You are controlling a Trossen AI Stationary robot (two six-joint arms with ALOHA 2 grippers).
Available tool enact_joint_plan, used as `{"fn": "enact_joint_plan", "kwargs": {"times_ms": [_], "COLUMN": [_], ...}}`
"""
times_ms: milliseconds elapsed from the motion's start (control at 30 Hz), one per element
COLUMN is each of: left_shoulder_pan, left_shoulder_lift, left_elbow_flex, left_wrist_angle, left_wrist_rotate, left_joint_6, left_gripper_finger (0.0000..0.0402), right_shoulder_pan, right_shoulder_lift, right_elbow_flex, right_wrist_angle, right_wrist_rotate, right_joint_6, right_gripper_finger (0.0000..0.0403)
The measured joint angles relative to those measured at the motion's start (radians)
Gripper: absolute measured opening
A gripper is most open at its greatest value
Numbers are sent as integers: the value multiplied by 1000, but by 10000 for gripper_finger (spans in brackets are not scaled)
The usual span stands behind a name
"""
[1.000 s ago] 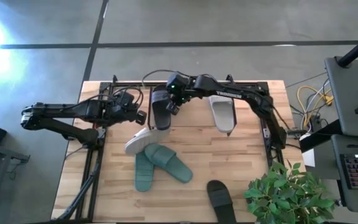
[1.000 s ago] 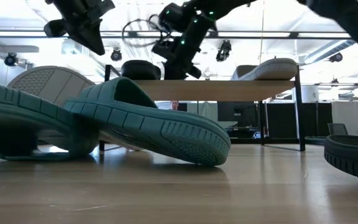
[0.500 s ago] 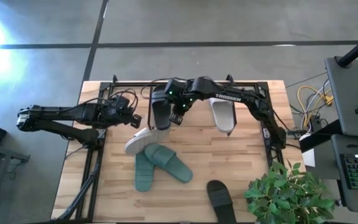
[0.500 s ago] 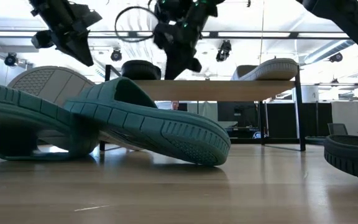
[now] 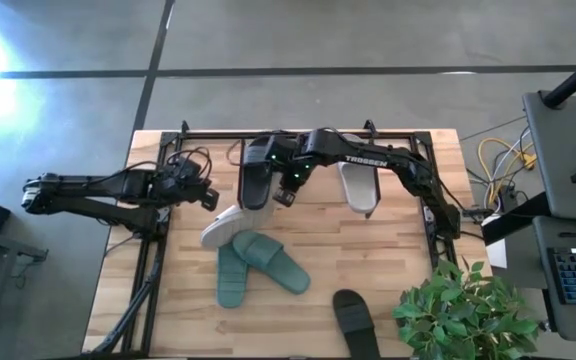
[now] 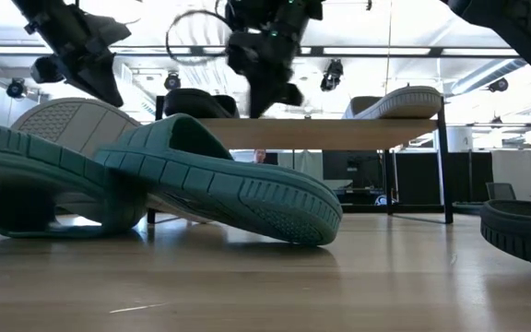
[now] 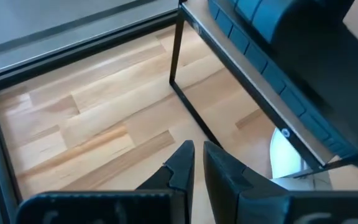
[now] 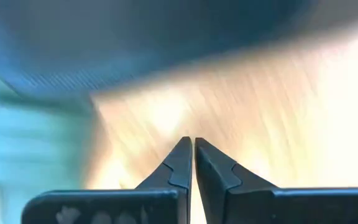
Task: Pick and place slides into the shelf
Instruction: Put the black slide on the shelf
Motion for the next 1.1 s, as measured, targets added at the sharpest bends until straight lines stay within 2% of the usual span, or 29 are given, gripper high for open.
{"fn": "enact_joint_plan", "kwargs": {"times_ms": [133,333,533,700,800,967,1100], "left_shoulder_pan": [0,0,0,0,0,0,0], "left_shoulder_lift": [-26,-59,-93,-123,-140,-160,-170], "left_elbow_flex": [-15,-16,-16,-16,-16,-16,-16], "left_wrist_angle": [1,4,8,7,7,7,6], "left_wrist_rotate": [4,102,109,122,133,133,153], "left_joint_6": [64,310,512,649,695,696,579], "left_gripper_finger": [20,20,20,20,20,26,62], "right_shoulder_pan": [22,151,332,533,615,686,687], "right_shoulder_lift": [-41,-186,-260,-232,-200,-169,-169], "right_elbow_flex": [1,-27,-43,-73,-89,-94,-107], "right_wrist_angle": [-165,-222,-251,-285,-287,-302,-308], "right_wrist_rotate": [19,-2,34,91,140,201,216], "right_joint_6": [-47,-164,66,292,395,477,482], "right_gripper_finger": [13,13,13,13,13,13,35]}}
